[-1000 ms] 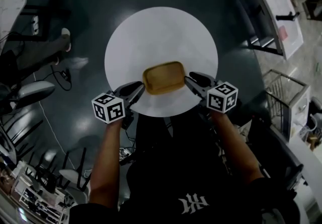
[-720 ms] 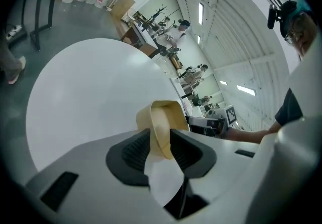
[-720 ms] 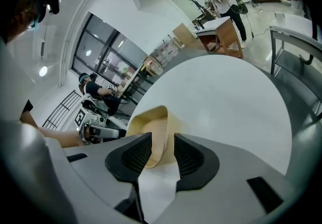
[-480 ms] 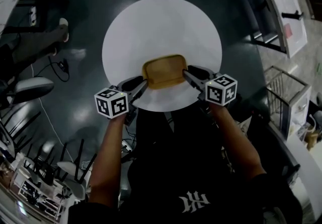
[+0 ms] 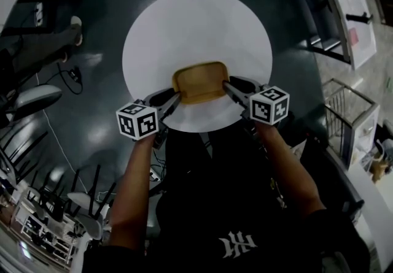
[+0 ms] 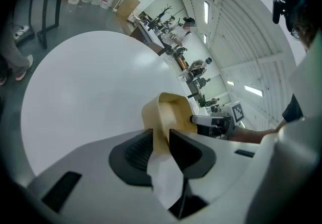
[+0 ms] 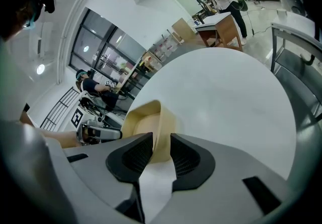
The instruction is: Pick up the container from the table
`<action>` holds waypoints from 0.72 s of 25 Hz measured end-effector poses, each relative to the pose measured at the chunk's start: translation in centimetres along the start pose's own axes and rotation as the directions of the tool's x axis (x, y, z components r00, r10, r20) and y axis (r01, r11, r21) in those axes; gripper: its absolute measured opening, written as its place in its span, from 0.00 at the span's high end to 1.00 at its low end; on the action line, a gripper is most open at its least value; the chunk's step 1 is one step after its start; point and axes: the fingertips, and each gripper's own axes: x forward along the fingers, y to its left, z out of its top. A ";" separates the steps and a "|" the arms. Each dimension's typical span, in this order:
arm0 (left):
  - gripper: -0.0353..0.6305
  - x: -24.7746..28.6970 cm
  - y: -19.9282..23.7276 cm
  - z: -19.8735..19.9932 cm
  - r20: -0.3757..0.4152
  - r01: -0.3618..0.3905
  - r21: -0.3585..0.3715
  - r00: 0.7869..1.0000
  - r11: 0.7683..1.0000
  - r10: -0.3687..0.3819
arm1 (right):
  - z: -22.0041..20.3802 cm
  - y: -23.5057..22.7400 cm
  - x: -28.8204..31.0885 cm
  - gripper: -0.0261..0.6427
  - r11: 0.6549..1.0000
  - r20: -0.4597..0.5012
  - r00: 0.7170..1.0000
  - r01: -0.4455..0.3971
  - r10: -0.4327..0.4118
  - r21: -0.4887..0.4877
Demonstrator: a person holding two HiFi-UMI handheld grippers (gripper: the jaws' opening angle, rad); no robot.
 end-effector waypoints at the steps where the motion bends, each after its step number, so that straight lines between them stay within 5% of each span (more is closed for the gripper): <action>1: 0.79 0.0 0.0 0.0 0.001 0.001 -0.001 1.000 1.000 -0.001 | 0.0 0.0 0.0 0.77 1.000 0.000 1.000 0.000 0.000 0.000; 18: 0.86 0.0 -0.5 0.3 0.005 0.050 -0.024 0.999 0.998 -0.050 | 0.9 0.2 -0.1 0.84 1.000 0.036 0.999 0.011 -0.012 0.011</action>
